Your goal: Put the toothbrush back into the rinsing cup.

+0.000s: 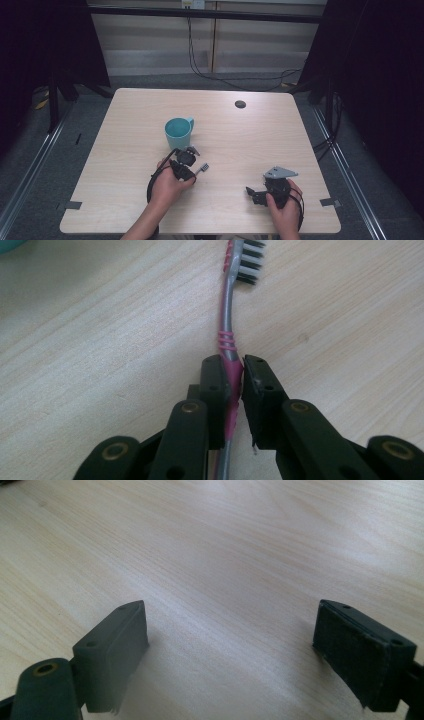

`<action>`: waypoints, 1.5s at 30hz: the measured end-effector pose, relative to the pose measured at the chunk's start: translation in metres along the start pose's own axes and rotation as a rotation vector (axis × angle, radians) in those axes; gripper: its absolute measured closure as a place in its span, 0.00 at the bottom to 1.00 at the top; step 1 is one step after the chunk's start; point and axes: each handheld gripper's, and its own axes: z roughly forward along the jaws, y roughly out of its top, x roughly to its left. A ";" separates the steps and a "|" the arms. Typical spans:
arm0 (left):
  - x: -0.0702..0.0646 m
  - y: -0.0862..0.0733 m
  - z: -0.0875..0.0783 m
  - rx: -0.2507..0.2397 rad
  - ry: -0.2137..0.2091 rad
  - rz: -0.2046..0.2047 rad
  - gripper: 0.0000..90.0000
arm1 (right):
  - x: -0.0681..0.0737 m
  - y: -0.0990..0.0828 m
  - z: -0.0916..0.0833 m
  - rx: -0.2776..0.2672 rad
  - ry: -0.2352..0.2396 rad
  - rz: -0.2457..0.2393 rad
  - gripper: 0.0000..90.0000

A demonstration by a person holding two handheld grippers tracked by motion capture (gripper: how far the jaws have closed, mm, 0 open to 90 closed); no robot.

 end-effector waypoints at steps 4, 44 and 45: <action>0.003 0.001 -0.002 0.000 -0.005 0.000 0.89 | 0.000 0.000 0.000 0.000 0.000 -0.001 0.15; 0.045 0.006 -0.073 -0.368 -0.262 -0.068 0.89 | 0.000 0.000 0.000 0.001 0.001 -0.003 0.15; 0.046 0.006 -0.074 -0.379 -0.258 -0.068 0.89 | 0.000 0.000 0.000 0.000 0.002 -0.002 0.15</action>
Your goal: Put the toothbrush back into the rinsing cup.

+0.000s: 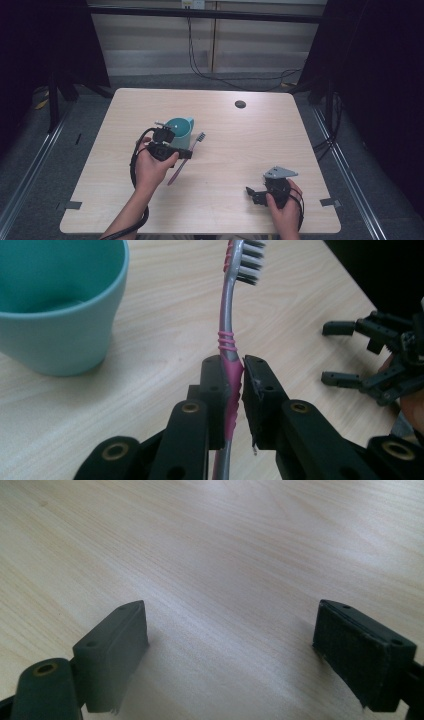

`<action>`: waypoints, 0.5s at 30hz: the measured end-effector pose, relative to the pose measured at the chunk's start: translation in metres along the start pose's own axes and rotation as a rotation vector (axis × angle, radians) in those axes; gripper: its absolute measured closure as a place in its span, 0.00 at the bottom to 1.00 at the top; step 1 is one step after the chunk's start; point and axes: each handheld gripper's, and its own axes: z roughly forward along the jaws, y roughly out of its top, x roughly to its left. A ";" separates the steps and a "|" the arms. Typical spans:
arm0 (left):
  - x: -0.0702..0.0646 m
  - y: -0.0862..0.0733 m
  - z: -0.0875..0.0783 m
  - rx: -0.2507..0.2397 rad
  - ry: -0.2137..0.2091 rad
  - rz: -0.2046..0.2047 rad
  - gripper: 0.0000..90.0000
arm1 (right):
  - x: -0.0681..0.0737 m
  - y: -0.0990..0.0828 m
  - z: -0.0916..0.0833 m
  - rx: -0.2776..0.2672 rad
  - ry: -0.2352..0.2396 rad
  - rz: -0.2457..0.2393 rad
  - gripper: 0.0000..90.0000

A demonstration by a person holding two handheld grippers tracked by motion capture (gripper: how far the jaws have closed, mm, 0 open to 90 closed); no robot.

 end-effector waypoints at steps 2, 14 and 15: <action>0.000 0.001 -0.002 -0.017 -0.001 0.002 0.89 | 0.000 0.000 0.000 0.002 -0.001 0.002 0.15; 0.003 0.010 -0.013 -0.100 -0.010 -0.012 0.89 | 0.000 0.000 0.000 0.000 0.000 -0.002 0.15; 0.003 0.011 -0.013 -0.105 -0.014 -0.007 0.89 | 0.000 0.000 0.000 0.000 0.001 0.000 0.15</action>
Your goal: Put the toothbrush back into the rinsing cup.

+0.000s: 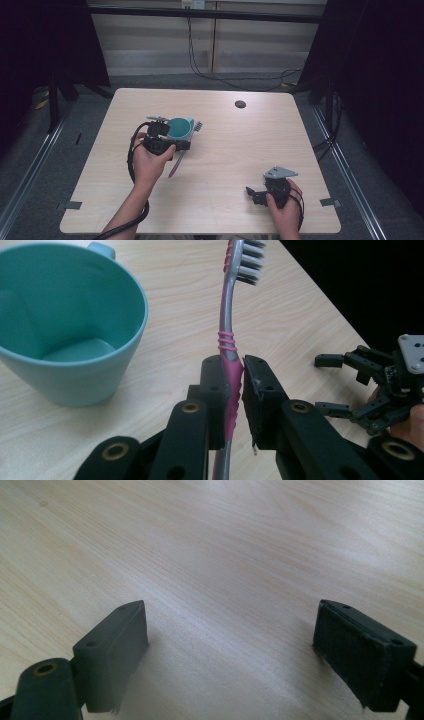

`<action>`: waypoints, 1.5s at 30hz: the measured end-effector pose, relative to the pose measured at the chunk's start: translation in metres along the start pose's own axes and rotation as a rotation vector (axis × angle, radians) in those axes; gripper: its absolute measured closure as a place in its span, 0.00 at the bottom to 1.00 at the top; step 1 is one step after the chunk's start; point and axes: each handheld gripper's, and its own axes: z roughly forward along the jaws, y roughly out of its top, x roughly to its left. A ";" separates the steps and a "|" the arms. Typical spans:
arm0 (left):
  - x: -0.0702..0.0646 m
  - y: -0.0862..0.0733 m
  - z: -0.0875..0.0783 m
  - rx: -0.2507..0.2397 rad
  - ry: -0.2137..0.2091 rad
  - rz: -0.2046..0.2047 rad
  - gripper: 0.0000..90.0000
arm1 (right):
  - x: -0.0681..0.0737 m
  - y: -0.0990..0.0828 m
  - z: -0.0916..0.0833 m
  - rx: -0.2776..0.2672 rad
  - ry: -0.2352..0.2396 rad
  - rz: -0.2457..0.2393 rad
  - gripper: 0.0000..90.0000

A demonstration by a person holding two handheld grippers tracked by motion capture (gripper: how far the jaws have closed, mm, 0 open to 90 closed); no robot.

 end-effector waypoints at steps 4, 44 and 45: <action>0.000 0.004 -0.003 -0.022 0.006 0.011 0.89 | 0.000 0.000 0.000 -0.001 0.000 -0.001 0.15; -0.001 0.043 -0.012 -0.162 0.049 0.053 0.89 | 0.000 0.000 0.000 0.001 0.000 -0.001 0.15; -0.001 0.044 -0.012 -0.165 0.042 0.052 0.89 | 0.000 0.000 0.000 0.001 0.002 -0.001 0.15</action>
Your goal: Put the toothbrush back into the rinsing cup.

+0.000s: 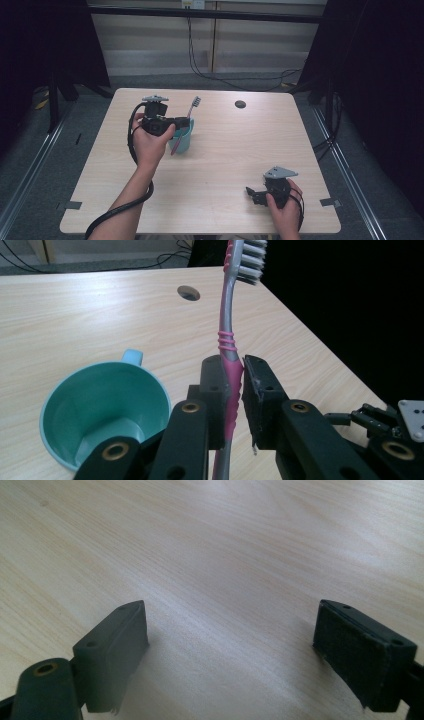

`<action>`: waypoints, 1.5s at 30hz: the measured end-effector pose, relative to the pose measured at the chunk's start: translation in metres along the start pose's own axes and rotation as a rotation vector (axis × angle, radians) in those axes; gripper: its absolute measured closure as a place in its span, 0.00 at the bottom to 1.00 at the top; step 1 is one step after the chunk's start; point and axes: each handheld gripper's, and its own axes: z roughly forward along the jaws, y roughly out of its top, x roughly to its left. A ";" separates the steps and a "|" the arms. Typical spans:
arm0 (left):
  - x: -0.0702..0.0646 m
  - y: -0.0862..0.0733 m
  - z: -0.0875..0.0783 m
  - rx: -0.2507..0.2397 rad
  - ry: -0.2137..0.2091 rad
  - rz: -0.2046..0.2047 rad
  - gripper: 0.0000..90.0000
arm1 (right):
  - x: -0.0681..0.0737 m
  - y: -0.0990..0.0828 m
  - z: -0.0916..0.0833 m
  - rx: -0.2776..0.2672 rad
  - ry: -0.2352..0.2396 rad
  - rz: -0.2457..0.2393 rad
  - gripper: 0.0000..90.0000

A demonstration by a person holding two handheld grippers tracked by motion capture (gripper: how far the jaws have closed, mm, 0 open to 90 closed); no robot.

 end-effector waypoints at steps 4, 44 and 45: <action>0.001 0.005 0.000 -0.007 0.001 -0.001 0.89 | 0.000 0.000 0.000 0.000 -0.001 -0.001 0.15; 0.017 0.033 0.012 -0.071 0.020 -0.018 0.89 | 0.000 0.000 0.000 -0.001 0.001 -0.003 0.15; 0.017 0.034 0.013 -0.073 0.021 -0.014 0.89 | 0.000 0.000 0.000 -0.002 0.003 -0.003 0.15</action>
